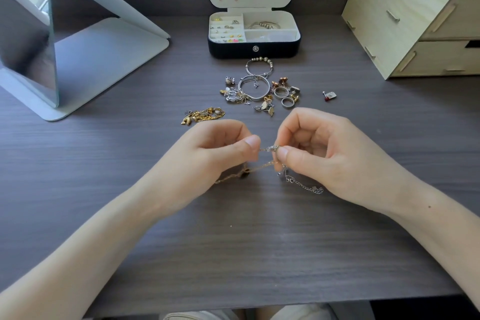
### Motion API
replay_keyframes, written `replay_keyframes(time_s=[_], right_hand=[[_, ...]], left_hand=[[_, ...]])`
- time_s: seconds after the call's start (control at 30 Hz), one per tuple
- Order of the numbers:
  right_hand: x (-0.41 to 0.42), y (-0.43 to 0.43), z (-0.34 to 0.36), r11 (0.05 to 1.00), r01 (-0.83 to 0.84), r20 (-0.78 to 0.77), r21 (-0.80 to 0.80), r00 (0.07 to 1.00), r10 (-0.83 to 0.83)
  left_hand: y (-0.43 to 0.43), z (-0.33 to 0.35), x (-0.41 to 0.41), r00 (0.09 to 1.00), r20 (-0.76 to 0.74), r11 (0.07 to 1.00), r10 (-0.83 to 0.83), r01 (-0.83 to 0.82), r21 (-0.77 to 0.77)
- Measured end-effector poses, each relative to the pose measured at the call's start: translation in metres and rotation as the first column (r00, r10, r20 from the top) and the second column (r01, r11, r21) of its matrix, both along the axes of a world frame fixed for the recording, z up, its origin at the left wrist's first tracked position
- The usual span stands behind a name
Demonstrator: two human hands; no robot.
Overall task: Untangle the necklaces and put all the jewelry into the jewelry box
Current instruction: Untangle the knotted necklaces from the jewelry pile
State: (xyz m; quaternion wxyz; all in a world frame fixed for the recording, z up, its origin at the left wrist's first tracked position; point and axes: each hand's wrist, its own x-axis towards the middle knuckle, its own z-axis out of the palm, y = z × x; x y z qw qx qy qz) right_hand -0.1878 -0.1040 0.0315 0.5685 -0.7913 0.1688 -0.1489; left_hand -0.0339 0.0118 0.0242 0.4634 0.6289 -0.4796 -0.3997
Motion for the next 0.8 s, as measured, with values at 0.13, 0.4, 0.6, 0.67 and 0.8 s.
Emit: replay_keyframes(time_s=[0.13, 0.4, 0.6, 0.67, 0.8], right_hand=[[-0.001, 0.002, 0.002, 0.999, -0.036, -0.009, 0.024, 0.999, 0.036], [-0.002, 0.002, 0.003, 0.999, -0.041, -0.021, 0.029, 0.999, 0.042], [-0.002, 0.001, 0.002, 1.0, -0.015, -0.026, -0.015, 1.0, 0.014], [-0.001, 0.002, 0.001, 0.999, -0.017, -0.032, -0.036, 0.999, 0.016], [-0.002, 0.003, -0.001, 0.994, -0.045, -0.039, -0.096, 0.998, 0.041]], left_hand=[[0.001, 0.005, -0.003, 1.0, 0.024, 1.0, -0.002, 0.002, -0.004], [-0.002, 0.008, 0.0, 0.996, 0.083, 0.999, -0.018, 0.015, 0.04], [-0.002, 0.013, 0.001, 0.998, -0.058, 0.99, 0.004, 0.004, 0.143], [-0.003, 0.016, 0.001, 0.999, -0.04, 0.985, 0.012, -0.005, 0.175], [-0.004, 0.01, -0.001, 0.89, 0.456, 0.997, -0.008, -0.027, 0.07]])
